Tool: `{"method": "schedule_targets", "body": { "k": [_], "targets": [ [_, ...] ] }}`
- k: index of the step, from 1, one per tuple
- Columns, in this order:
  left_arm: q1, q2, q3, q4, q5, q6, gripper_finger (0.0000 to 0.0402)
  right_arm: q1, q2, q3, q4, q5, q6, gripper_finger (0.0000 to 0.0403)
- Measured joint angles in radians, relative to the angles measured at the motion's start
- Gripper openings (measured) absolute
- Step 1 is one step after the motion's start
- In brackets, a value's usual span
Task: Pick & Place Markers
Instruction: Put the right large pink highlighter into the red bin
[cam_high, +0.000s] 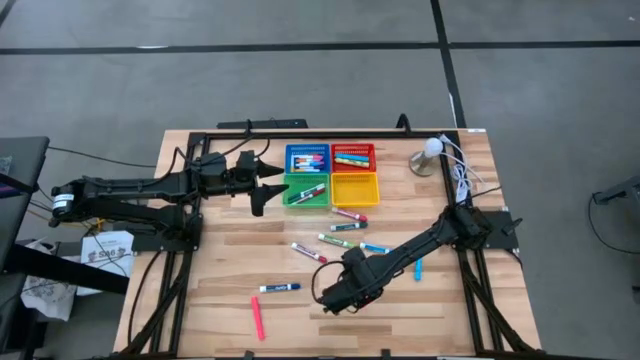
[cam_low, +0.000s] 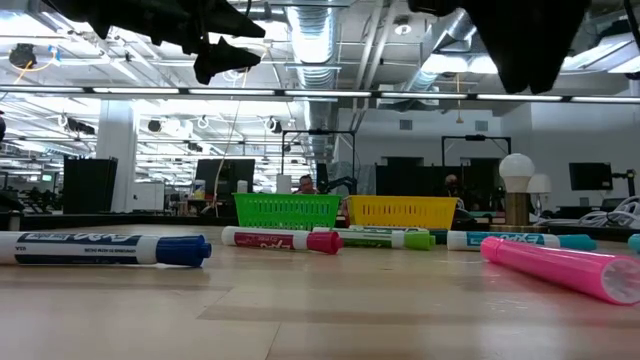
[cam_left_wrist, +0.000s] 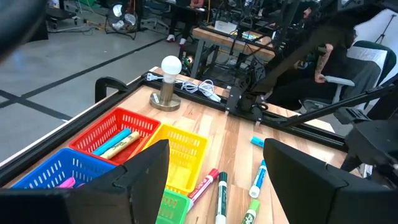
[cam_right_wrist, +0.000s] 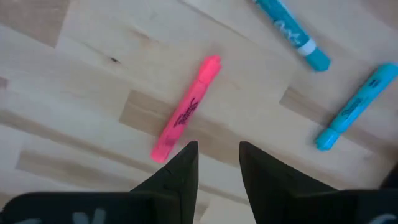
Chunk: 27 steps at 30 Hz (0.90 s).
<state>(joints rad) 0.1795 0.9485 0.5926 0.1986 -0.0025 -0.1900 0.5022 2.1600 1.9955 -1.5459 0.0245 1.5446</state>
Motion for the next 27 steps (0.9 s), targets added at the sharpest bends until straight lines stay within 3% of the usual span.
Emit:
{"method": "schedule_targets", "body": {
  "k": [9, 14, 27],
  "targets": [
    [0.000, 0.000, 0.000, 0.003, 0.000, -0.001, 0.0260, 0.001, -0.177, -0.351, 0.315, -0.053, 0.033, 0.0107],
    [0.000, 0.000, 0.000, 0.005, 0.000, -0.001, 0.0260, -0.008, -0.225, -0.480, 0.470, -0.082, 0.034, 0.0107],
    [0.000, 0.000, 0.000, 0.009, 0.000, -0.001, 0.0260, -0.062, -0.225, -0.515, 0.566, -0.114, -0.034, 0.0107]
  ]
}}
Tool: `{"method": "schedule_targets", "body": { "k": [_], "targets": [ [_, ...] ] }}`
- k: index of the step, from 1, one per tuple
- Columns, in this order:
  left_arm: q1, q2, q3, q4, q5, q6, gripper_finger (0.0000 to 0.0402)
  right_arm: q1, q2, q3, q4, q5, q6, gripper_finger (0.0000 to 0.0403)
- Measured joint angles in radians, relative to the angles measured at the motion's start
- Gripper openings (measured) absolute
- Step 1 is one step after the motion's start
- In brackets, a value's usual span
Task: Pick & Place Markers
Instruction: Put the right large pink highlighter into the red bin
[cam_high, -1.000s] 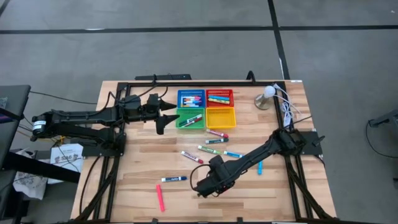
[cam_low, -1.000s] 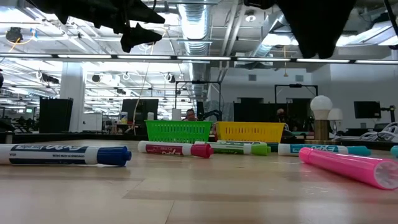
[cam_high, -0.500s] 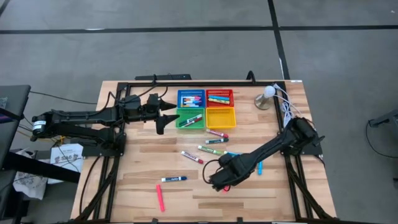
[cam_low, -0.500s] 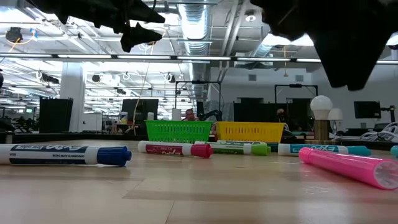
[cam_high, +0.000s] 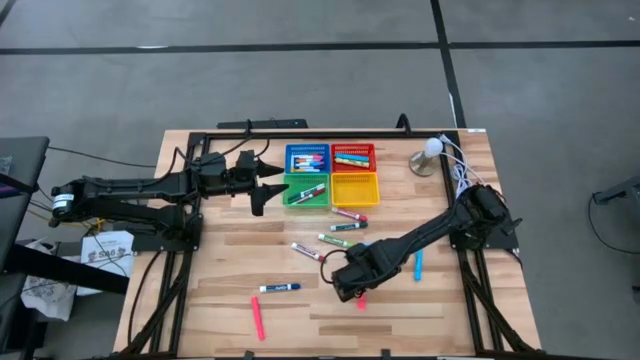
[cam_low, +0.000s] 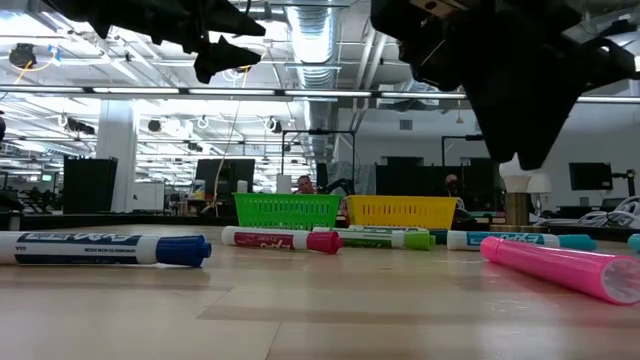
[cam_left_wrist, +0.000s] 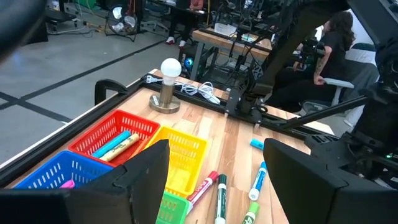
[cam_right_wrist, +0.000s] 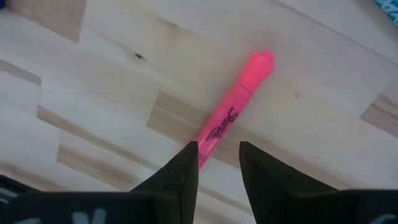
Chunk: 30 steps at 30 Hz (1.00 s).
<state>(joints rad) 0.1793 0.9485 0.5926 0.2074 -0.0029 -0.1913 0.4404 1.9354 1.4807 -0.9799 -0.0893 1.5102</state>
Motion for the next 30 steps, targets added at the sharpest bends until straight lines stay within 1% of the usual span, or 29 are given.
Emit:
{"method": "schedule_targets", "body": {
  "k": [5, 10, 18, 22, 25, 30],
  "targets": [
    [0.000, 0.000, 0.000, 0.000, 0.000, 0.000, 0.0260, -0.006, 0.000, -0.001, 0.013, 0.034, 0.008, 0.0107],
    [0.000, 0.000, 0.000, 0.000, 0.000, 0.000, 0.0260, -0.010, 0.002, -0.055, 0.113, 0.032, 0.018, 0.0116],
    [0.000, 0.000, 0.000, 0.000, 0.000, 0.000, 0.0260, -0.008, 0.002, -0.063, 0.126, 0.027, 0.007, 0.0179],
    [0.000, 0.000, 0.000, 0.000, 0.000, 0.000, 0.0260, -0.002, 0.002, -0.063, 0.114, 0.015, 0.009, 0.0198],
    [0.000, 0.000, 0.000, 0.000, 0.000, 0.000, 0.0260, -0.002, 0.002, -0.063, 0.081, -0.010, 0.024, 0.0202],
    [0.000, 0.000, 0.000, 0.000, 0.000, 0.000, 0.0260, 0.004, 0.002, -0.063, 0.078, 0.009, 0.027, 0.0198]
  ]
}}
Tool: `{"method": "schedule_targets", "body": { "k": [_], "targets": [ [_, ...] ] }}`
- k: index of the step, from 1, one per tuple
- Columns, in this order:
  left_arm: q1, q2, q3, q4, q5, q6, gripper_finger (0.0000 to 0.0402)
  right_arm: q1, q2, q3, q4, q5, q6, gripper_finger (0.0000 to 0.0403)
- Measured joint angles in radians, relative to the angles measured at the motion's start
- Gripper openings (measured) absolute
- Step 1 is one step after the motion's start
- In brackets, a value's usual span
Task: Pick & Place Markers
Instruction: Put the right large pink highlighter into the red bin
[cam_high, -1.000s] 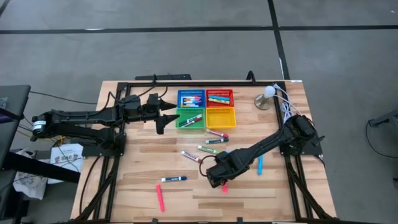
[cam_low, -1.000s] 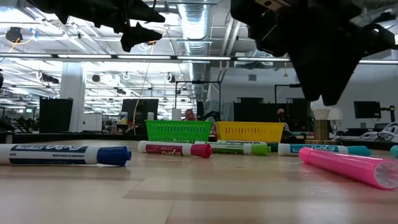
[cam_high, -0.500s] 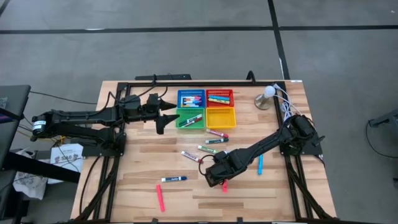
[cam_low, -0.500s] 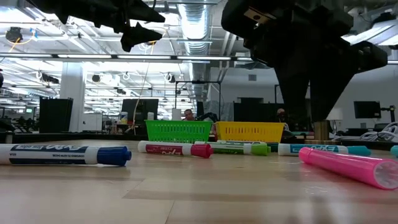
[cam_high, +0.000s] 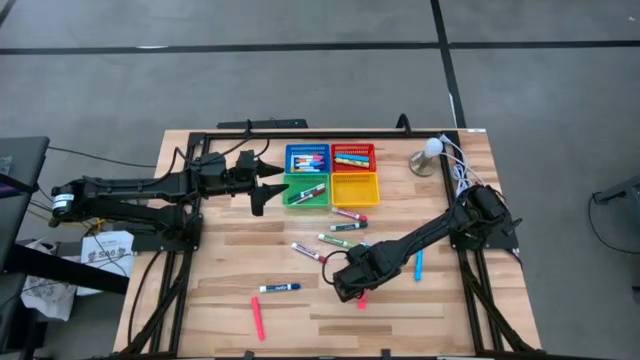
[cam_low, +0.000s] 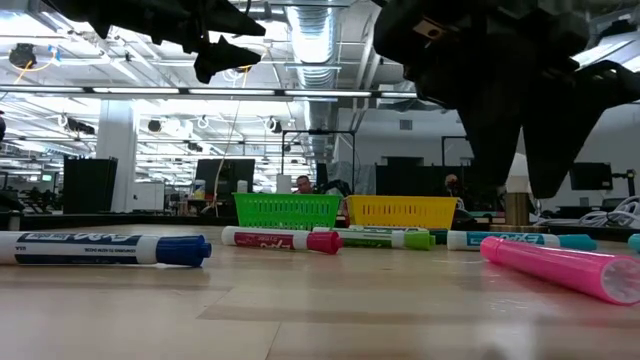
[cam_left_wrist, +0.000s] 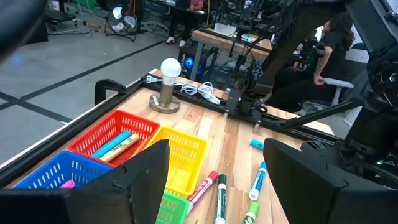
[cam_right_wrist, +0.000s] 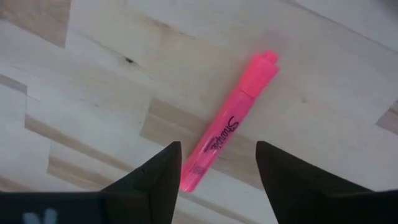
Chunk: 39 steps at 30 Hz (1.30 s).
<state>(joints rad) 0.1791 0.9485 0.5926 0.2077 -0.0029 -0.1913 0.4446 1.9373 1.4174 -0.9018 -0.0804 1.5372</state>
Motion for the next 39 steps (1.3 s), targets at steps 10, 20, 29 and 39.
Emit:
{"method": "schedule_targets", "body": {
  "k": [10, 20, 29, 39],
  "targets": [
    [0.000, 0.000, 0.000, 0.001, 0.000, 0.000, 0.0260, 0.000, 0.100, 0.000, 0.001, -0.013, 0.000, 0.0192],
    [0.000, 0.000, 0.000, 0.002, 0.000, 0.000, 0.0260, -0.009, 0.158, 0.005, 0.019, -0.038, 0.005, 0.0170],
    [0.000, 0.000, 0.000, 0.002, 0.000, 0.001, 0.0260, -0.009, 0.166, 0.004, 0.022, -0.037, -0.001, 0.0094],
    [0.000, 0.000, 0.000, 0.002, 0.000, 0.004, 0.0260, -0.014, 0.137, 0.000, 0.022, -0.025, -0.003, 0.0063]
  ]
}}
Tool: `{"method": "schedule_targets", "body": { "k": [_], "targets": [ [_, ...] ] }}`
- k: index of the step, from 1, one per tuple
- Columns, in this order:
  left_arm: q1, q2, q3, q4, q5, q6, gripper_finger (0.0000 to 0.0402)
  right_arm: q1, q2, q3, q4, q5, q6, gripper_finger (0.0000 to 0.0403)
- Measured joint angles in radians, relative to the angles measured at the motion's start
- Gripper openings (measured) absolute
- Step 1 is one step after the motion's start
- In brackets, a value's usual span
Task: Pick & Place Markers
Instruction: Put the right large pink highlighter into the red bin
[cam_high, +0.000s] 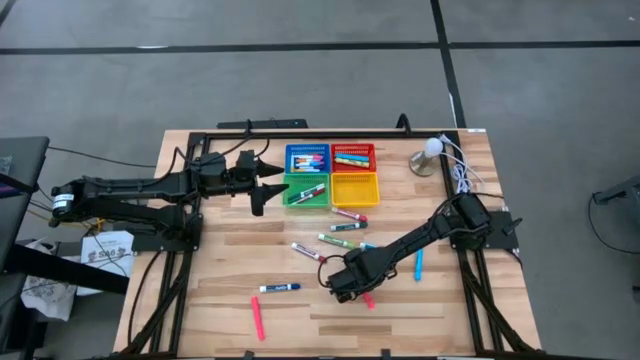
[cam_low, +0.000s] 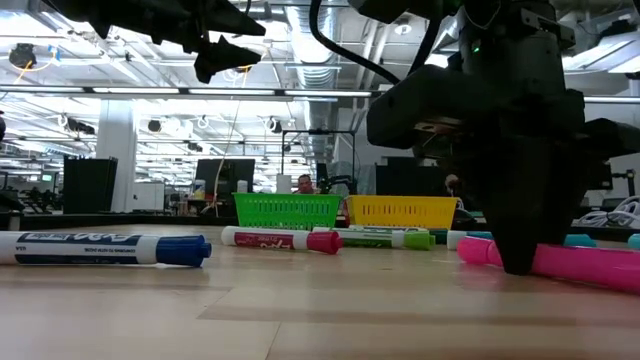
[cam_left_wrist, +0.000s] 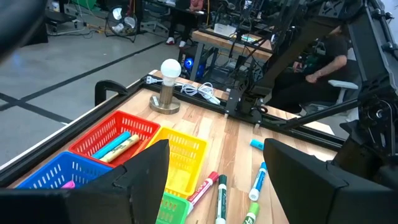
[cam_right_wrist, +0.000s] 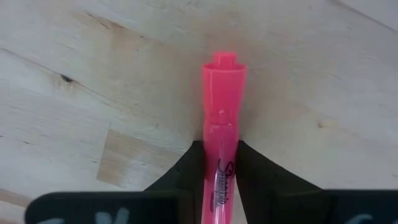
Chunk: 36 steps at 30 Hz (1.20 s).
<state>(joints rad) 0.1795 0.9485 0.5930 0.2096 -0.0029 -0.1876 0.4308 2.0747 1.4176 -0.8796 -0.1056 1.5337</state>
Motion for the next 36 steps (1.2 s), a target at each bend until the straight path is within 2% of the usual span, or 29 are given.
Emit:
{"method": "schedule_targets", "body": {
  "k": [11, 23, 30, 36],
  "targets": [
    [0.000, 0.000, 0.000, 0.000, 0.000, 0.000, 0.0260, -0.014, -0.110, -0.005, -0.033, -0.010, -0.056, 0.0064],
    [0.000, 0.000, 0.000, 0.000, 0.000, 0.000, 0.0260, -0.079, -0.450, -0.002, -0.068, -0.028, -0.157, 0.0064],
    [0.000, 0.000, 0.000, 0.000, 0.000, 0.000, 0.0260, -0.233, -0.616, -0.001, -0.095, 0.000, -0.318, 0.0064],
    [0.000, 0.000, 0.000, 0.000, 0.000, 0.000, 0.0260, -0.470, -0.675, 0.000, -0.118, 0.002, -0.671, 0.0064]
  ]
}}
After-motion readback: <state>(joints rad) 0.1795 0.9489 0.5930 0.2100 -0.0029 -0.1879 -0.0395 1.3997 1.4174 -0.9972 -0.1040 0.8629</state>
